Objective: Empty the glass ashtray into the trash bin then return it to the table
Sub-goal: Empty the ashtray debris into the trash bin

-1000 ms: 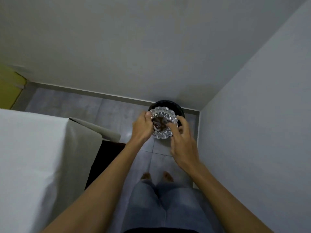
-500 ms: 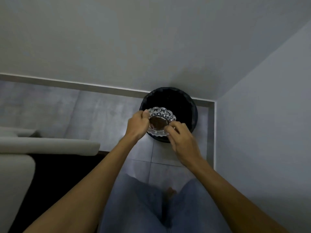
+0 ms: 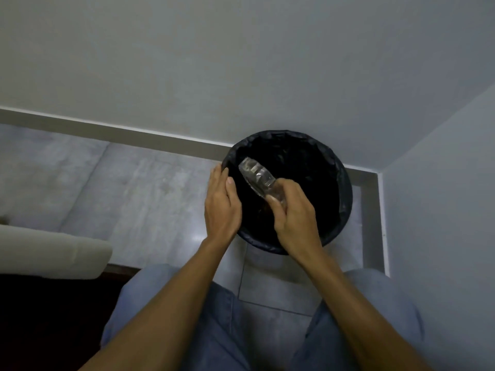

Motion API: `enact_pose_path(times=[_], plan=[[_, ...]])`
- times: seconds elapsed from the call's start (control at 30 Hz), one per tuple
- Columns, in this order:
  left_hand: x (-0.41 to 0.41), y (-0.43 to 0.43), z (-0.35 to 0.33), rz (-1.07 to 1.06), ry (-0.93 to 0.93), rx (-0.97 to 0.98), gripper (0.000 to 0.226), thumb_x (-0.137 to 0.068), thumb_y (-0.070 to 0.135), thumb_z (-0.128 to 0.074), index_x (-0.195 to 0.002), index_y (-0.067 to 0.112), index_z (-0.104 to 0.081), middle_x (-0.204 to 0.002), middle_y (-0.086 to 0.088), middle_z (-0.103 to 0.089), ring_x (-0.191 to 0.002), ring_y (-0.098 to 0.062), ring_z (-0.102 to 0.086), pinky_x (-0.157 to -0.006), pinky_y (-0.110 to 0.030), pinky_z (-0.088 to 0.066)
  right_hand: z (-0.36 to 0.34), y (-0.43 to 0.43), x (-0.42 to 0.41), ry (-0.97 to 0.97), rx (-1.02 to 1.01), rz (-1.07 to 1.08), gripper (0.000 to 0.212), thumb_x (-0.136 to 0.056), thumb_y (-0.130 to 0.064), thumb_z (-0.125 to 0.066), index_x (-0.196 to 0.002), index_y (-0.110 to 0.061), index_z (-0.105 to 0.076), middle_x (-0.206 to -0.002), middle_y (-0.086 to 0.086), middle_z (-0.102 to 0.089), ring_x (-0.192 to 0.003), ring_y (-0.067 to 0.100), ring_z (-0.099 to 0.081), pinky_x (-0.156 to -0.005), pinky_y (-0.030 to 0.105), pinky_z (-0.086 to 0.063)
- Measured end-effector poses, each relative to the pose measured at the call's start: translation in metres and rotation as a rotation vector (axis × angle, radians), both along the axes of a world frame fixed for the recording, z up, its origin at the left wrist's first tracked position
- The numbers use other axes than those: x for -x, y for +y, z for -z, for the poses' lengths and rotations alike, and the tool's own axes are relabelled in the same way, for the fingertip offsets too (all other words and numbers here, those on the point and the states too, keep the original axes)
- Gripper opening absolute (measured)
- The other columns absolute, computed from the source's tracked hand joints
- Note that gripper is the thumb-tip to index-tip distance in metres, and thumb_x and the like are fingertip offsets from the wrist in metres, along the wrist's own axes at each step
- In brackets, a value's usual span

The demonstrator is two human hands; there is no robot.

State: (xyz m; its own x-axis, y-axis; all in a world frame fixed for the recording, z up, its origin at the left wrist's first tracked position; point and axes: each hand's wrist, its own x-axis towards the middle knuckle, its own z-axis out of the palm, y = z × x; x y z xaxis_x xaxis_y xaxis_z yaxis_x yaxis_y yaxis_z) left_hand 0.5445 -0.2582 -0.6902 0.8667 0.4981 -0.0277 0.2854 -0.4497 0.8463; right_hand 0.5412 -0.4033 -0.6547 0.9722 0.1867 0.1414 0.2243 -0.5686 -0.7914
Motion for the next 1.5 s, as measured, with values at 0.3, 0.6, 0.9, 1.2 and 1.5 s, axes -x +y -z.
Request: enact_pose_path(times=[0.3,0.6,0.9,1.2,1.5], plan=[[-0.008,-0.008,0.012,-0.032,-0.078,-0.033,0.049,-0.108,0.025,-0.030,-0.154,0.007,-0.037,-0.164,-0.001,-0.027,-0.154,-0.013,-0.018,-0.122,-0.023,-0.016,0.027,0.016,-0.018,0.712,-0.673,0.332,0.016,-0.099,-0.017,-0.057,-0.086,-0.008,-0.060,-0.065,0.005,-0.056,-0.040,0.003,-0.053,-0.061,0.028,-0.053],[-0.005,-0.004,0.016,-0.017,-0.053,-0.069,0.052,-0.109,0.028,-0.026,-0.156,0.008,-0.032,-0.166,-0.001,-0.023,-0.154,-0.013,-0.015,-0.123,-0.025,-0.014,0.031,0.020,-0.020,0.819,-0.763,0.361,0.031,-0.099,-0.012,-0.056,-0.069,-0.010,-0.050,-0.036,-0.006,-0.044,-0.039,0.012,-0.046,-0.055,0.028,-0.047],[-0.008,-0.004,0.020,-0.017,-0.034,-0.099,0.051,-0.108,0.027,-0.026,-0.156,0.009,-0.030,-0.166,0.001,-0.021,-0.155,-0.011,-0.014,-0.119,-0.020,-0.012,0.038,0.027,-0.019,0.738,-0.728,0.407,0.027,-0.099,-0.016,-0.055,-0.074,-0.007,-0.052,-0.043,-0.004,-0.051,-0.031,0.003,-0.048,-0.058,0.033,-0.048],[-0.009,-0.004,0.022,-0.031,-0.029,-0.101,0.052,-0.108,0.028,-0.025,-0.157,0.009,-0.029,-0.166,0.000,-0.021,-0.155,-0.012,-0.013,-0.118,-0.019,-0.011,0.031,0.029,-0.016,0.773,-0.749,0.395,0.026,-0.099,-0.013,-0.056,-0.074,-0.005,-0.056,-0.057,0.003,-0.058,-0.034,0.006,-0.052,-0.052,0.030,-0.048],[-0.006,-0.004,0.020,-0.023,-0.013,-0.106,0.053,-0.108,0.029,-0.024,-0.157,0.010,-0.027,-0.167,0.000,-0.020,-0.155,-0.012,-0.012,-0.120,-0.022,-0.012,0.034,0.031,-0.015,0.741,-0.737,0.434,0.027,-0.099,-0.015,-0.055,-0.075,-0.004,-0.057,-0.064,0.008,-0.060,-0.039,0.011,-0.056,-0.050,0.030,-0.049]])
